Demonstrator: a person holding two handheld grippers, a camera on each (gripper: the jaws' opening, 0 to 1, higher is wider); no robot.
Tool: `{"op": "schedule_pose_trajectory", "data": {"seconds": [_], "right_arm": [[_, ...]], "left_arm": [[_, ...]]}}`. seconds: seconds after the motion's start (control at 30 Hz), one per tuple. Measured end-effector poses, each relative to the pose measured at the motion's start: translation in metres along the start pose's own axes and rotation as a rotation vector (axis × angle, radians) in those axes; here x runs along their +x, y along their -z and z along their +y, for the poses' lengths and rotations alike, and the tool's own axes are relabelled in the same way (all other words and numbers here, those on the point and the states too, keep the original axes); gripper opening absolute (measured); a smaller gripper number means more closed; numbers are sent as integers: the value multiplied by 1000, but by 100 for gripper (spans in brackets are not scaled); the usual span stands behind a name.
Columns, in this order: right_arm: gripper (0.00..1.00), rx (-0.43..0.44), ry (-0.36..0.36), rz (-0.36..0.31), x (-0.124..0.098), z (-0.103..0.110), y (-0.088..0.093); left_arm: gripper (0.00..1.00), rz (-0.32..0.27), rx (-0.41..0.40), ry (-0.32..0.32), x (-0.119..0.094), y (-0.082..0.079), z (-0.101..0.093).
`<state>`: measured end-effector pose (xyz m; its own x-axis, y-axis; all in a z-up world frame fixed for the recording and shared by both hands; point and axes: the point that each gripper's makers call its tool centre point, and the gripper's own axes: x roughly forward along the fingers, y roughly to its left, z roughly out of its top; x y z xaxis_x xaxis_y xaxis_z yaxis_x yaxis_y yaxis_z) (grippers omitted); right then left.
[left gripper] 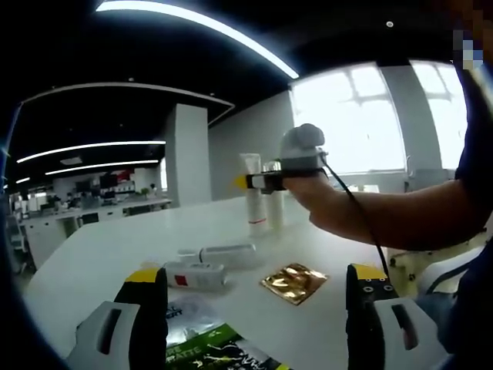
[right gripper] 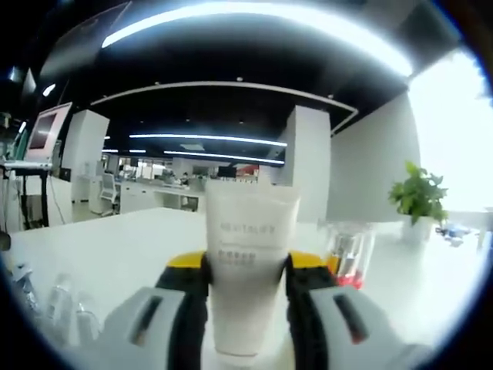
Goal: Arrange the skincare products in the storage area until every visible bottle or jar stands upright without overlapping.
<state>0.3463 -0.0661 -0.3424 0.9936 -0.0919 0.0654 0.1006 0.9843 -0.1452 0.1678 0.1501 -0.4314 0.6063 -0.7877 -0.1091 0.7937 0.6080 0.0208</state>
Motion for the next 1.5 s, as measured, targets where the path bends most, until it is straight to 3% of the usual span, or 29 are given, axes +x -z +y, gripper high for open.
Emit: {"op": "schedule_pose_trajectory", "data": {"seconds": [1.5], "right_arm": [[40, -45, 16, -37, -6, -2, -17]], "left_arm": [[98, 0, 8, 3, -3, -1, 0]]}}
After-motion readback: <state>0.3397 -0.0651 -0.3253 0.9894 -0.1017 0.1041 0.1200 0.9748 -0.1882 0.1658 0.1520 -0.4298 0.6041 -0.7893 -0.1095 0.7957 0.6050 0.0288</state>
